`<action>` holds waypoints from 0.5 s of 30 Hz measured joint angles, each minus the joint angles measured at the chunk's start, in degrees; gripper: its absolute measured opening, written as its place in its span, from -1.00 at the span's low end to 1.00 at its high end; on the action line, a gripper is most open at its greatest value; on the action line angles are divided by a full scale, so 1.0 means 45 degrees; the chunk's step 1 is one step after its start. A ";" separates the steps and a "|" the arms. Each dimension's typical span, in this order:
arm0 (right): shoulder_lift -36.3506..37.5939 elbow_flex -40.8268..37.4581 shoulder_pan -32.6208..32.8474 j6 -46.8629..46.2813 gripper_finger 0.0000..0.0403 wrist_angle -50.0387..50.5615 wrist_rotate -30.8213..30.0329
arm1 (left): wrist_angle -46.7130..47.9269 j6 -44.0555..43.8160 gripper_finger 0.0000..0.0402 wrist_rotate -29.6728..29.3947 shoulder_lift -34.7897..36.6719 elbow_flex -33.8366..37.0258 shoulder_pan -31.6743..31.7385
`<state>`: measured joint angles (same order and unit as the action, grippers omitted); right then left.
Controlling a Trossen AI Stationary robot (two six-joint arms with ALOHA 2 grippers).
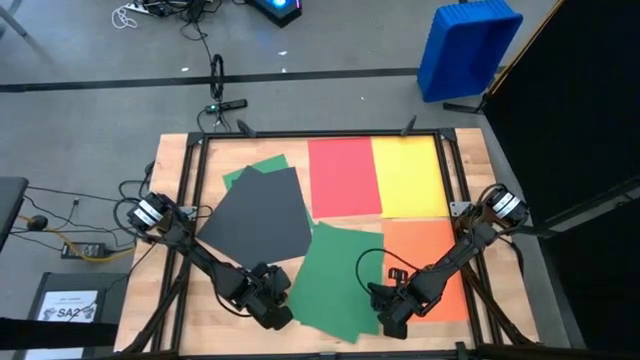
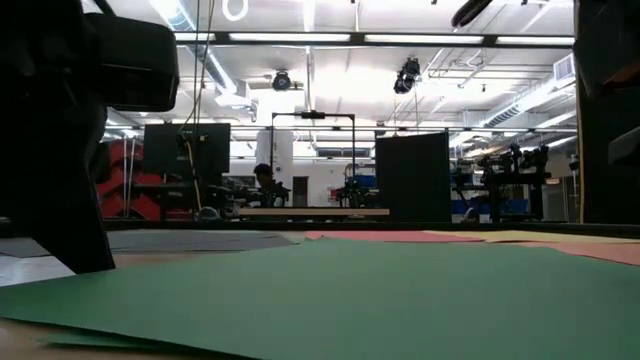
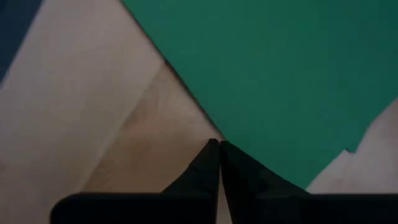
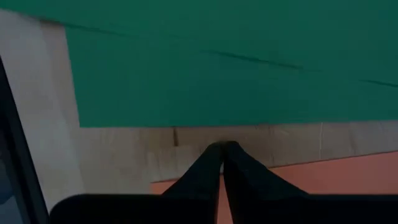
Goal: Organize paper
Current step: Stack the green colored paper on top of the green colored paper
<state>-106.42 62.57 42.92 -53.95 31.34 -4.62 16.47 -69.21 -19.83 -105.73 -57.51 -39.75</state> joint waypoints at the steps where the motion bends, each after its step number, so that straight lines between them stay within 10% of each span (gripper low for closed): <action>1: 0.0006 -0.0002 -0.0045 -0.0005 -1.00 -0.0017 0.0018 | -0.0017 0.0003 -1.00 0.0014 -0.0014 -0.0069 0.0000; 15: 0.0013 -0.0036 -0.0473 -0.0081 -1.00 -0.0509 0.0170 | -0.1117 0.0175 -1.00 0.0679 -0.0219 -0.0429 -0.0015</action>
<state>-106.37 62.40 40.80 -54.32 29.05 -3.86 11.45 -68.42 -16.77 -106.72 -59.45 -39.81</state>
